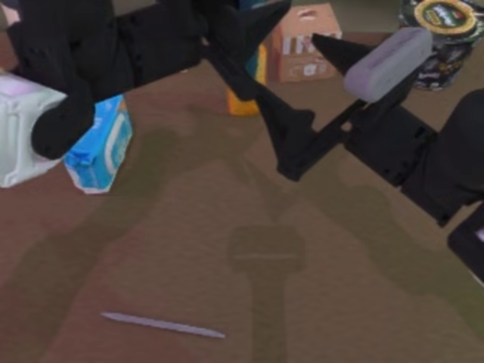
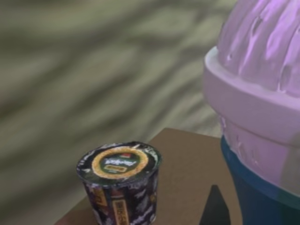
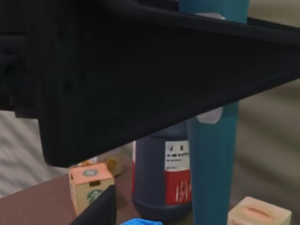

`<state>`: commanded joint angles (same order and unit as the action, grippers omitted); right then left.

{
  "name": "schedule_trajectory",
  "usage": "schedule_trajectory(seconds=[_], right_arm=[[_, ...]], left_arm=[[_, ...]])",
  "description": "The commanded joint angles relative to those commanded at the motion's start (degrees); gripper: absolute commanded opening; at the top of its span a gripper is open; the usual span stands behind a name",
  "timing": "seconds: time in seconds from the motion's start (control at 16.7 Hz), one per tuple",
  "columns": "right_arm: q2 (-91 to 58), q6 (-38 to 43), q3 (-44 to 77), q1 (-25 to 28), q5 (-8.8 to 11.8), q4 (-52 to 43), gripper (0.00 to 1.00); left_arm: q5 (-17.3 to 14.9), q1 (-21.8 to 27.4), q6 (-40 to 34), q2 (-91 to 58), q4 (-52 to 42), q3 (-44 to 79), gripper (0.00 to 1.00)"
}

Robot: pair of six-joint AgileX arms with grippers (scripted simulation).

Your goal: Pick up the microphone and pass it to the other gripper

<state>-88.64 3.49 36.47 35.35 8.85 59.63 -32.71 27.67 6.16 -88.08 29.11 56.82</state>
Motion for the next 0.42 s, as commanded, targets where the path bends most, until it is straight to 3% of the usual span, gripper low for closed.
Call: schedule_trajectory(seconds=[0.24, 0.42], right_arm=[[8.06, 0.26, -9.05, -1.04, 1.47, 0.69, 1.00], [10.09, 0.35, -11.07, -1.27, 1.94, 1.01, 1.00]], left_arm=[[-4.37, -5.19, 0.24, 2.69, -0.21, -2.22, 0.00], [-5.55, -6.68, 0.30, 3.36, -0.36, -2.92, 0.00]])
